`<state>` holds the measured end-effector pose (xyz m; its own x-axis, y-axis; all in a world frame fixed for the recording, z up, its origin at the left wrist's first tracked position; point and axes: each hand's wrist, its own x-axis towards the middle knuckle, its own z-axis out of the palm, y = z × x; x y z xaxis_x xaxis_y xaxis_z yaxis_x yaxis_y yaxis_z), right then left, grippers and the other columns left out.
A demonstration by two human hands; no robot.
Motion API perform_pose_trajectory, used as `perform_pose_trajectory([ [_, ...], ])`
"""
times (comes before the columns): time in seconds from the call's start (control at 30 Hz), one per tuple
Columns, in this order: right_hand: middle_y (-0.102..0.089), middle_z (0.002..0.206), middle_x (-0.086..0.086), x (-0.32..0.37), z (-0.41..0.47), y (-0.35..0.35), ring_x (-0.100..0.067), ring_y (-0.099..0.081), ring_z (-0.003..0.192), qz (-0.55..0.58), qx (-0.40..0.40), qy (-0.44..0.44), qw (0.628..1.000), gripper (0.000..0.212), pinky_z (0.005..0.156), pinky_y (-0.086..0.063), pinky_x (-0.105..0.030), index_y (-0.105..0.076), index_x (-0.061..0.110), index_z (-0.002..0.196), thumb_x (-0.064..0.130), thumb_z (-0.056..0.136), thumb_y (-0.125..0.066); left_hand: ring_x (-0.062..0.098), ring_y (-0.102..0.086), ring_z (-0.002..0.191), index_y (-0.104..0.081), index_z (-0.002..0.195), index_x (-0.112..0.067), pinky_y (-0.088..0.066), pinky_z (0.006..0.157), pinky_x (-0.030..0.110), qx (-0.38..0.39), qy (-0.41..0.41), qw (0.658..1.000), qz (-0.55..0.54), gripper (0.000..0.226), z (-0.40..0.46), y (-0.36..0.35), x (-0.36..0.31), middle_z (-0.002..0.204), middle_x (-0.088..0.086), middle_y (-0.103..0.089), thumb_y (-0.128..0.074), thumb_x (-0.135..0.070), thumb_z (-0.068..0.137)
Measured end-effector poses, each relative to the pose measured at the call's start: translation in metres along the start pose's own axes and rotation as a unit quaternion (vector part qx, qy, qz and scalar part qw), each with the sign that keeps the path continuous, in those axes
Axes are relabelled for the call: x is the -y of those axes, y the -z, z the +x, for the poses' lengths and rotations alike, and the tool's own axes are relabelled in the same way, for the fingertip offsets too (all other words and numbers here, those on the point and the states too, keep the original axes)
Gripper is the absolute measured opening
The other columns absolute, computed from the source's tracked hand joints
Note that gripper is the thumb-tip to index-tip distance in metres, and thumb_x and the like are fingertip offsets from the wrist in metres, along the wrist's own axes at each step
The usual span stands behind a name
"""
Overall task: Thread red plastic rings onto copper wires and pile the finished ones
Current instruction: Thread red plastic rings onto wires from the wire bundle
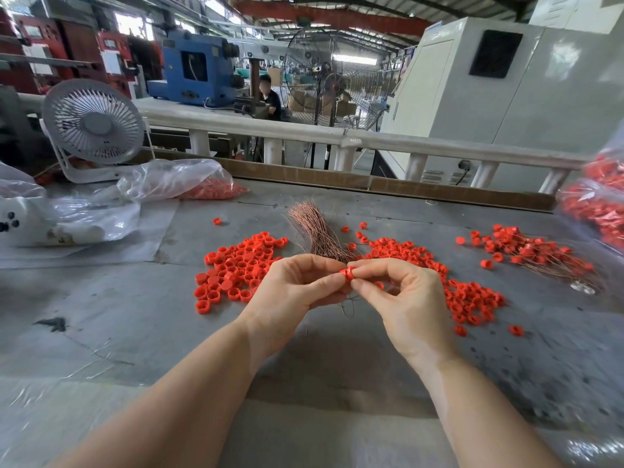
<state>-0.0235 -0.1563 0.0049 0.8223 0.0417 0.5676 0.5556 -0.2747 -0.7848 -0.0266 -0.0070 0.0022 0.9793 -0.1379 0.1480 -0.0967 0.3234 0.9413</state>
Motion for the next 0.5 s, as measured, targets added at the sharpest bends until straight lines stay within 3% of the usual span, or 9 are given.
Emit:
perform_pose_trajectory([
  [0.23,-0.071,0.081,0.016,0.005,-0.0013,0.0001,-0.005,-0.066,0.081,-0.025,0.006,0.009,1.0,0.03,0.074,-0.053,-0.04,-0.069,0.03,0.071,0.001,0.074,-0.074,0.017,-0.069,0.07,-0.073,0.071,-0.012,-0.057,0.07,0.024,0.001,-0.005,1.0,-0.012,0.01,0.0,-0.0004,-0.0003,0.075,0.01,-0.072,-0.068,-0.011,0.063],
  [0.5,-0.07,0.08,0.018,0.0051,-0.0015,0.0007,0.0,-0.064,0.08,-0.037,0.012,0.025,0.999,0.028,0.07,-0.047,-0.013,-0.069,0.027,0.072,0.0,0.075,-0.073,0.018,-0.069,0.071,-0.072,0.073,-0.011,-0.057,0.07,0.024,0.001,-0.009,1.0,-0.009,0.011,-0.0005,-0.001,-0.0014,0.076,0.011,-0.072,-0.069,-0.01,0.062],
])
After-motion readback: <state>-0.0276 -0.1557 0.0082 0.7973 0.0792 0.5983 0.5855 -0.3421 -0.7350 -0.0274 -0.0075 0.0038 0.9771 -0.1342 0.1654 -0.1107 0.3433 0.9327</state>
